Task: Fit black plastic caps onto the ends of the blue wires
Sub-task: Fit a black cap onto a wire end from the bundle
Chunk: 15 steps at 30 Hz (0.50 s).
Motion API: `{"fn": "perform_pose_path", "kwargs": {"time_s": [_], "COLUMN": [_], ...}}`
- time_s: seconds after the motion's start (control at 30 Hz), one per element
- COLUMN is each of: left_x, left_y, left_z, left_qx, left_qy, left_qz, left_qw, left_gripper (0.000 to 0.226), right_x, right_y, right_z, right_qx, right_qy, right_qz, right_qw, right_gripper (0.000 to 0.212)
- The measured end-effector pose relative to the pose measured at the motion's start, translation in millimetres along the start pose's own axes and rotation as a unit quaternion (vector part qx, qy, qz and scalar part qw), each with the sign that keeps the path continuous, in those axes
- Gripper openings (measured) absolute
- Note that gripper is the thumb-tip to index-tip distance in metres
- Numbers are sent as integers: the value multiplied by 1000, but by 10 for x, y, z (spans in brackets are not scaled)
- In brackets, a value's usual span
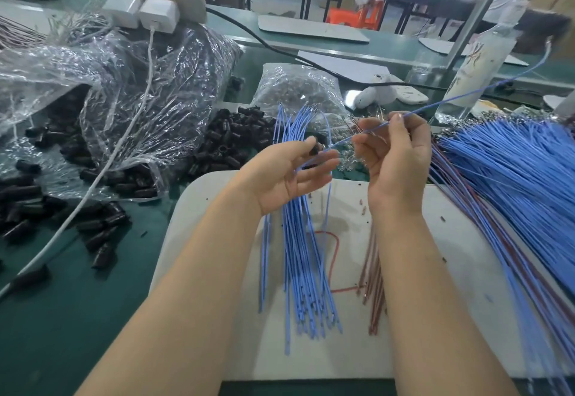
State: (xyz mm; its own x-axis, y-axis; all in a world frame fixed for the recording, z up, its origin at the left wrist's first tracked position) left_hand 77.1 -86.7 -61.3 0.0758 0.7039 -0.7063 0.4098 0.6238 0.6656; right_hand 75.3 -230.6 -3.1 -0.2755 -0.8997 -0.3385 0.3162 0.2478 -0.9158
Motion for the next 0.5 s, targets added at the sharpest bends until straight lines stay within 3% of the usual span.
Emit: {"fn": "perform_pose_path", "kwargs": {"time_s": [0.1,0.27,0.37,0.5], "left_x": [-1,2,116,138], "left_y": [33,105,207,599], "left_z": [-17,-3,-15,-224], "left_qx": [-17,-56,-119,-322], "left_qy": [14,26,89,186], "left_qz": [17,16,96,349], "left_qw": [1000,998,984,860], "left_gripper": [13,11,7,6], "right_x": [-43,-310,-252,25], "right_y": [65,264,236,171], "right_z": [6,-92,-66,29], "right_qx": [-21,-30,-16,-17], "right_qy": [-13,-122,-85,28], "right_qz": [-6,-204,-207,-133], "right_qw": [1000,971,974,991], "right_gripper": [12,14,16,16]}}
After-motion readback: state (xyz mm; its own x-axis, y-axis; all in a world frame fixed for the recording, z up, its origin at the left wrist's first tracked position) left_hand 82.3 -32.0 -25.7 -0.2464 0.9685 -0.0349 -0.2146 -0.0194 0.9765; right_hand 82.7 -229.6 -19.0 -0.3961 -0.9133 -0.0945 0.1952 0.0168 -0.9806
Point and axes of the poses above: each hand's wrist, its own z-axis towards the middle knuckle, its own x-axis out of the back of the hand, y = z × x, the point moved 10 cm from there along z, towards the middle knuckle, and after that the axes turned 8 degrees about -z, right-handed, at the moved point
